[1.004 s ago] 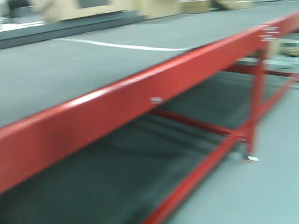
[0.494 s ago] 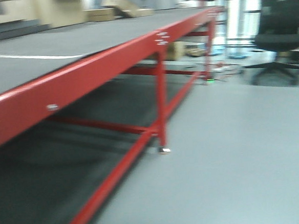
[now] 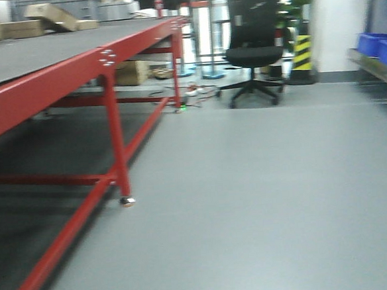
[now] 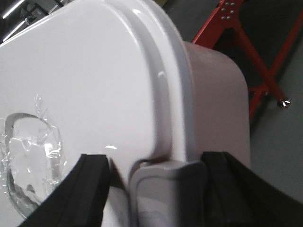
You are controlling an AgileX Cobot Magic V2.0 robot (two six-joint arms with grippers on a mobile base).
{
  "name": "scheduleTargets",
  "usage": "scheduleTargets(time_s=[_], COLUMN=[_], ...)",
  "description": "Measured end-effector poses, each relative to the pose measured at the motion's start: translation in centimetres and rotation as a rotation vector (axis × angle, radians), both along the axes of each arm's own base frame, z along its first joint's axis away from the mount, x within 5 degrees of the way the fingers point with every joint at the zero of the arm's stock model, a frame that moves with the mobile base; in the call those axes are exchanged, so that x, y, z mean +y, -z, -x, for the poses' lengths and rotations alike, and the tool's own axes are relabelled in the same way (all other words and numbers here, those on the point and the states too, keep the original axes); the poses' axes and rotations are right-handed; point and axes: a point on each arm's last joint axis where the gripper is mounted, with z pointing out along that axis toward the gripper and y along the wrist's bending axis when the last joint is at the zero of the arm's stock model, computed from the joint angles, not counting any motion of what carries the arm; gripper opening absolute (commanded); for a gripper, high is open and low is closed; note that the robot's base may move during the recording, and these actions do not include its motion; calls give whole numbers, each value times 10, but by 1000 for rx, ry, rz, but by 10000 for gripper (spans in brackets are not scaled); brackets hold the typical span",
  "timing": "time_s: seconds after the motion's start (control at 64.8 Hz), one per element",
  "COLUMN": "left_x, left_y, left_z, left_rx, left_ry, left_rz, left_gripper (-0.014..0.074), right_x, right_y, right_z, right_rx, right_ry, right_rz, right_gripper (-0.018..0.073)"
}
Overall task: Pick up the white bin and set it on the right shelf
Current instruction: 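Hold the bin raised with both grippers while driving to the shelf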
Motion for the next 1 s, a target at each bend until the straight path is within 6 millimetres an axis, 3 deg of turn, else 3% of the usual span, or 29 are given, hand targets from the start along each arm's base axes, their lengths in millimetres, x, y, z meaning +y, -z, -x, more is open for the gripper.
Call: scheduleTargets(time_s=[1.004], left_x=[0], left_y=[0], left_z=[0], left_rx=[1], left_ry=[0], left_rz=[0], left_gripper=[-117], right_x=[0], right_y=[0], right_z=[0], right_rx=[-1], right_ry=[0], right_rz=[1], right_gripper=[55])
